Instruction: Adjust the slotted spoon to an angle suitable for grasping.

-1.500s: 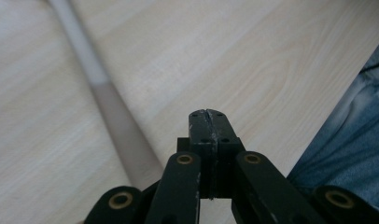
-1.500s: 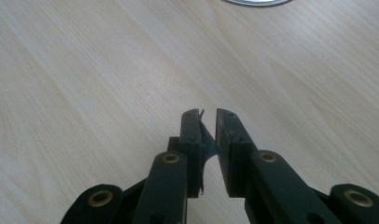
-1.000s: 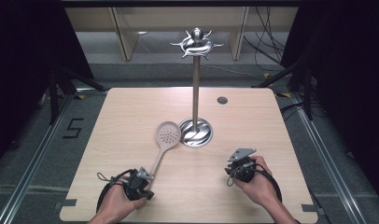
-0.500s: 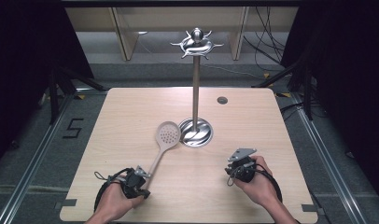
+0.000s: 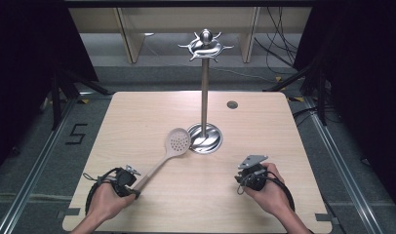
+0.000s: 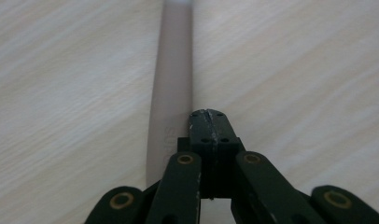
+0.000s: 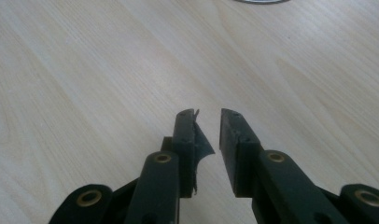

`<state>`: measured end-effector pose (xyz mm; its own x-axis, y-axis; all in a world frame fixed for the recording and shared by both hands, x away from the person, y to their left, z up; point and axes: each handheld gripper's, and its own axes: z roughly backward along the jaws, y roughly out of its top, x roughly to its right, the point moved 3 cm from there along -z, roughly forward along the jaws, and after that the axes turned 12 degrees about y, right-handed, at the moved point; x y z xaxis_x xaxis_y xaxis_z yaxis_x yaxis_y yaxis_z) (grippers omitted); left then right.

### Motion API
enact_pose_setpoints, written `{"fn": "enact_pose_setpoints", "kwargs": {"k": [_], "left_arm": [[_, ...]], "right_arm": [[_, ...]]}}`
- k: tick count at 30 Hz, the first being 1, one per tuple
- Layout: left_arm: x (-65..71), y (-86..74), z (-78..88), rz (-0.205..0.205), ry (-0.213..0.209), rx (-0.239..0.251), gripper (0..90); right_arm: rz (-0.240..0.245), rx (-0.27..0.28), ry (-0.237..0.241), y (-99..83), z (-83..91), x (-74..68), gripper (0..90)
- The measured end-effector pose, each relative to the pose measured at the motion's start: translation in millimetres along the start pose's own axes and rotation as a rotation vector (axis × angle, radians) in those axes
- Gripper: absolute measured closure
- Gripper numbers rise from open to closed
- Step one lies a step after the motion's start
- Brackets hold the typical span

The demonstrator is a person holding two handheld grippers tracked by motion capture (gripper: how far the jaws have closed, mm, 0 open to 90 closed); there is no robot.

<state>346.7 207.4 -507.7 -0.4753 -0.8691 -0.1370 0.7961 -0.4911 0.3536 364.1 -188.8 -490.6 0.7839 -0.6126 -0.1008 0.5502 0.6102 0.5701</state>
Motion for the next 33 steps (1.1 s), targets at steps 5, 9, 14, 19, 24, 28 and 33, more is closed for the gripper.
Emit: {"fn": "enact_pose_setpoints", "kwargs": {"k": [5,9,14,19,24,28,33], "left_arm": [[-17.3,2.9,-2.2,0.046,0.032,-0.012,89.3],[-32.5,7.6,-2.2,0.074,0.061,-0.016,89.3],[-40.2,10.5,-5.3,0.125,0.068,-0.022,89.4],[-50.7,17.0,-8.1,0.132,0.1,-0.023,89.3],[-58.7,21.7,-11.1,0.143,0.116,-0.027,89.3],[-63.1,27.7,-16.6,0.207,0.125,-0.005,89.3],[-69.4,32.3,-18.1,0.237,0.126,-0.011,89.2]], "right_arm": [[0.007,-0.005,0.0,-0.3,0.2,0.8,75.9],[0.004,-0.005,0.001,-0.3,0.3,0.6,75.5],[0.007,-0.005,0.0,-0.5,0.0,0.6,75.2],[0.005,-0.004,-0.004,-0.3,0.3,0.7,74.8],[-0.011,0.0,-0.01,0.0,0.4,0.6,74.6],[0.002,0.001,-0.009,0.0,0.5,1.2,74.4],[0.005,0.001,-0.009,-0.3,0.5,1.3,73.6]]}}
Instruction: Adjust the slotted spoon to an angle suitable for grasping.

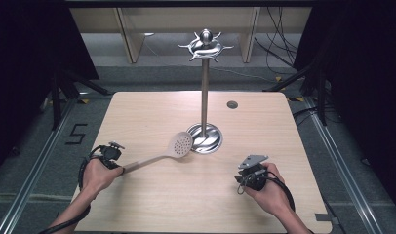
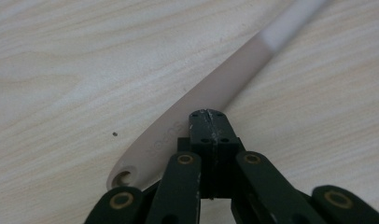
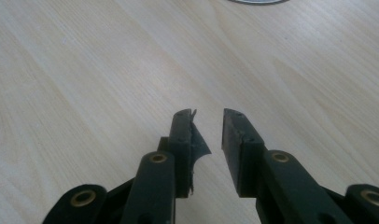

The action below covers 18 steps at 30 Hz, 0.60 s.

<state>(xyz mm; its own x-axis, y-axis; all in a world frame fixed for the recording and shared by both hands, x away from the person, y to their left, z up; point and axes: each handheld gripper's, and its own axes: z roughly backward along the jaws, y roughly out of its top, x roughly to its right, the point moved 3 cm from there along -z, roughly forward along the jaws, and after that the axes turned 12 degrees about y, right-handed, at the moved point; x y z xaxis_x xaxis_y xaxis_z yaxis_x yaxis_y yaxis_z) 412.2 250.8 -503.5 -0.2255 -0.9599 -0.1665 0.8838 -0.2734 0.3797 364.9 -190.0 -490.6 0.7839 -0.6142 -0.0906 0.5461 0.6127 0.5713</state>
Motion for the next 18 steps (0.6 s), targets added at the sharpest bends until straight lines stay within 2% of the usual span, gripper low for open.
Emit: {"fn": "enact_pose_setpoints", "kwargs": {"k": [1,2,3,4,5,7,8,9,10,11,12,13,14,16,18], "left_arm": [[-1.6,-2.3,1.1,0.018,0.006,0.001,89.0],[-1.6,-2.3,1.1,0.018,0.006,0.001,88.0],[-2.6,-4.1,1.8,0.033,-0.004,0.002,88.0],[-4.3,-6.0,2.3,0.055,-0.019,0.001,77.5],[-6.8,-7.2,4.0,0.078,-0.025,-0.003,77.5],[-6.9,-7.8,9.4,0.172,-0.015,-0.009,64.2],[-6.5,-6.0,12.2,0.212,-0.026,-0.01,56.8],[-6.2,-4.2,14.3,0.25,-0.047,0.004,41.8],[-5.9,-1.9,16.3,0.317,-0.079,0.017,35.3],[-7.2,0.3,18.7,0.401,-0.115,0.012,35.3],[-7.9,2.6,19.3,0.5,-0.11,0.037,29.4],[-10.7,4.1,19.1,0.628,-0.08,0.063,22.6],[-10.5,4.7,16.0,0.653,-0.067,0.067,22.2],[-5.4,5.7,8.8,0.692,-0.076,0.027,20.0],[-3.7,6.2,4.9,0.708,-0.084,0.025,19.3]], "right_arm": [[-0.004,0.003,0.001,0.2,0.2,-0.4,73.1],[-0.004,0.003,0.001,0.2,0.2,-0.4,73.1],[-0.005,0.004,0.007,0.3,-0.2,-0.8,72.8],[-0.006,0.007,0.015,0.7,-1.1,-1.5,72.1],[-0.006,0.007,0.015,0.7,-1.1,-1.5,72.1],[0.004,0.015,0.009,0.8,-2.1,-1.1,71.4],[0.002,0.006,0.016,0.9,-1.1,-1.3,71.1],[-0.01,0.009,0.016,1.5,-0.5,-1.8,70.6],[-0.013,0.009,0.019,1.6,-0.3,-2.0,70.5],[-0.013,0.009,0.019,1.6,-0.3,-2.0,70.5],[-0.015,0.008,0.021,1.7,0.2,-2.0,70.4],[-0.016,0.031,0.006,2.1,-1.4,-1.8,70.3],[-0.016,0.031,0.007,2.1,-1.4,-1.9,70.2],[-0.006,0.027,0.011,2.0,-1.2,-1.9,70.1],[-0.016,0.019,0.018,2.3,-0.3,-2.6,70.0]]}}
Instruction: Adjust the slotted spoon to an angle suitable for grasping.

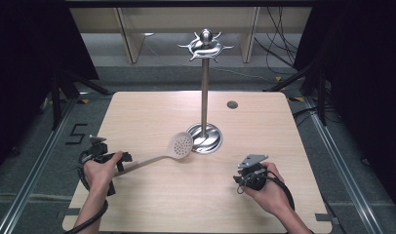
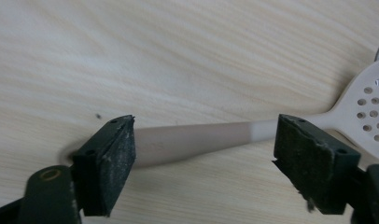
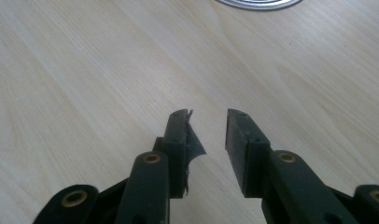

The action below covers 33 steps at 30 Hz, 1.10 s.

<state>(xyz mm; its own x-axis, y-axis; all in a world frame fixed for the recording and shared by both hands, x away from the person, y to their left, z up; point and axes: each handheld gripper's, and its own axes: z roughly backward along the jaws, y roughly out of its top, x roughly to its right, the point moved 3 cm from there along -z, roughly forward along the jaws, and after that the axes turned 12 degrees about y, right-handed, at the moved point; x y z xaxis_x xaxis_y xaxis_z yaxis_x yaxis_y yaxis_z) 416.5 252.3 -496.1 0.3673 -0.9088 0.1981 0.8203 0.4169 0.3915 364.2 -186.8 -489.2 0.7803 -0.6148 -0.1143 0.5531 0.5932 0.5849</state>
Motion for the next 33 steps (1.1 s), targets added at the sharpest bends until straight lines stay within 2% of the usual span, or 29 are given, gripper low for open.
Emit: {"fn": "enact_pose_setpoints", "kwargs": {"k": [1,3,4,5,6,7,8,10,11,12,14,17,19,23,25,26,28,29,30,31,33], "left_arm": [[3.6,-1.3,-4.4,-0.004,0.03,-0.037,17.8],[4.5,-1.0,-4.5,0.001,0.039,-0.05,17.2],[5.3,0.4,-3.8,0.013,0.052,-0.035,16.7],[8.2,2.1,-4.1,0.055,0.048,0.003,16.5],[6.6,3.0,1.5,0.03,0.08,-0.006,15.7],[6.7,2.5,2.8,0.023,0.086,-0.011,15.1],[6.2,1.2,2.7,0.025,0.088,-0.02,15.0],[5.9,-0.3,1.7,0.035,0.087,-0.024,15.0],[5.4,-2.3,1.7,0.053,0.083,-0.036,15.0],[4.7,-4.6,1.9,0.073,0.083,-0.037,15.0],[3.6,-9.7,3.7,0.104,0.083,-0.019,15.0],[4.5,-15.9,4.1,0.119,0.088,-0.015,15.2],[4.4,-17.0,3.4,0.149,0.088,-0.004,15.3],[3.1,-17.2,3.9,0.157,0.122,-0.005,15.0],[1.8,-17.8,3.3,0.195,0.121,-0.014,14.9],[0.4,-16.6,2.6,0.218,0.103,-0.019,15.0],[-1.8,-13.4,2.9,0.26,0.103,-0.019,14.9],[-3.1,-11.7,1.1,0.259,0.097,-0.004,14.9],[-3.6,-10.9,1.9,0.265,0.101,-0.025,14.9],[-4.6,-9.6,0.3,0.286,0.094,-0.025,14.9],[-8.8,-6.9,-2.3,0.31,0.105,-0.025,14.9]], "right_arm": [[0.002,0.001,0.003,0.0,0.1,-0.3,69.9],[0.0,0.002,0.004,-0.1,0.3,-0.2,69.8],[-0.001,0.017,-0.005,-0.3,-1.1,0.1,69.8],[0.008,0.006,0.0,-0.7,0.1,1.3,69.8],[0.001,-0.003,0.006,-1.3,1.2,2.4,69.7],[-0.014,-0.002,0.007,-1.2,1.9,2.4,69.6],[0.001,-0.002,0.002,-1.7,1.4,4.0,69.5],[-0.003,0.015,-0.007,-1.7,-0.1,4.2,69.5],[-0.02,0.012,-0.003,-1.2,0.7,3.5,69.5],[-0.014,0.002,0.003,-1.3,1.6,3.8,69.4],[-0.006,0.0,0.005,-1.1,2.2,3.5,69.3],[-0.001,0.02,-0.005,-1.2,-0.1,3.3,69.1],[0.0,-0.001,0.009,-1.8,0.7,3.8,69.1],[0.007,-0.004,0.014,-1.5,0.4,3.6,68.9],[0.0,0.01,0.007,-1.6,-1.1,2.7,68.8],[0.004,-0.005,0.012,-1.4,0.2,3.2,68.7],[-0.004,-0.006,0.014,-1.5,-0.1,2.7,68.6],[-0.011,0.0,0.013,-1.2,-0.8,2.0,68.5],[-0.012,-0.001,0.017,-1.0,-0.4,1.8,68.4],[-0.012,-0.001,0.017,-1.0,-0.4,1.8,68.4],[-0.005,-0.002,0.016,-1.2,-0.5,2.4,68.4]]}}
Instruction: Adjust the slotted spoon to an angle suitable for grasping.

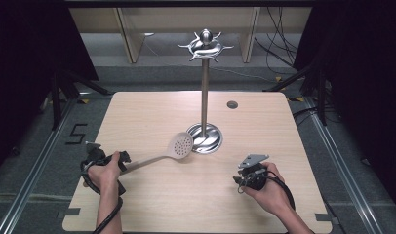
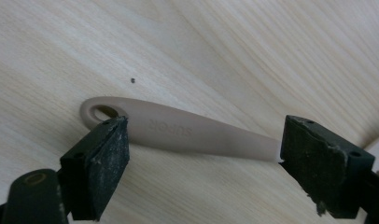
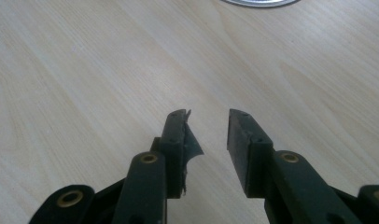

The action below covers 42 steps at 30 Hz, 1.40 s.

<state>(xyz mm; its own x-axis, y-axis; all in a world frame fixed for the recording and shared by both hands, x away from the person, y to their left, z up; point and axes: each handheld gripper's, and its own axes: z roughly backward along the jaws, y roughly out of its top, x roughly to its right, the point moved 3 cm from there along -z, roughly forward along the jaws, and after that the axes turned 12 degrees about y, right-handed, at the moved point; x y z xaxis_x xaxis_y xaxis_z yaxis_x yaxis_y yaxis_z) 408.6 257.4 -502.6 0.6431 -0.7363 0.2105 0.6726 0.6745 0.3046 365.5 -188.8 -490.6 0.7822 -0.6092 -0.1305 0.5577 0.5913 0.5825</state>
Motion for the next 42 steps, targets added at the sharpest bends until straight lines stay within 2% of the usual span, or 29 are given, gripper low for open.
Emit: {"fn": "enact_pose_setpoints", "kwargs": {"k": [5,7,11,12,15,19,21,23,29,31,34,36,39,42], "left_arm": [[-0.4,-0.2,-3.8,-0.001,0.018,0.001,14.9],[0.3,0.1,-4.5,0.004,0.027,0.004,14.6],[3.7,2.6,-6.1,0.001,0.05,0.005,14.5],[4.5,2.9,-6.3,-0.006,0.066,0.002,14.5],[6.9,4.9,-7.5,-0.013,0.078,-0.002,14.2],[8.2,5.6,-7.6,0.003,0.096,-0.005,14.6],[8.0,4.0,-8.0,0.013,0.095,0.012,15.3],[8.1,0.6,-7.8,0.011,0.112,0.02,15.1],[4.1,-4.3,-10.0,0.01,0.112,0.035,15.2],[2.9,-4.9,-9.7,0.008,0.115,0.021,14.9],[1.4,-3.5,-11.5,0.02,0.111,0.029,14.5],[2.8,-2.2,-12.2,0.026,0.127,0.027,14.4],[5.3,-1.3,-15.4,0.026,0.138,0.024,13.4],[3.0,1.3,-18.8,0.035,0.126,0.02,12.1]], "right_arm": [[0.012,-0.003,0.0,-0.6,0.0,1.5,68.2],[-0.005,-0.005,0.005,-0.3,0.3,0.6,68.1],[0.011,-0.003,0.0,-0.4,0.2,0.8,67.6],[0.007,-0.004,0.002,-0.5,0.2,0.7,67.5],[-0.007,-0.008,0.006,-0.8,0.4,0.0,67.0],[-0.011,-0.001,0.004,-0.9,-0.2,-0.4,67.0],[-0.021,0.001,0.009,-0.6,-0.3,-0.5,67.0],[-0.022,0.004,0.006,-0.7,-0.7,-0.2,67.0],[-0.033,0.002,0.007,-0.8,-0.3,-0.4,66.8],[-0.032,0.0,0.01,-0.9,-0.7,-0.3,66.7],[-0.028,-0.003,0.011,-1.0,-1.6,0.2,66.5],[-0.031,-0.003,0.012,-1.0,-1.8,0.0,66.4],[-0.024,-0.002,0.007,-1.1,-2.4,0.3,66.0],[-0.008,-0.009,0.011,-2.0,-2.1,1.7,65.7]]}}
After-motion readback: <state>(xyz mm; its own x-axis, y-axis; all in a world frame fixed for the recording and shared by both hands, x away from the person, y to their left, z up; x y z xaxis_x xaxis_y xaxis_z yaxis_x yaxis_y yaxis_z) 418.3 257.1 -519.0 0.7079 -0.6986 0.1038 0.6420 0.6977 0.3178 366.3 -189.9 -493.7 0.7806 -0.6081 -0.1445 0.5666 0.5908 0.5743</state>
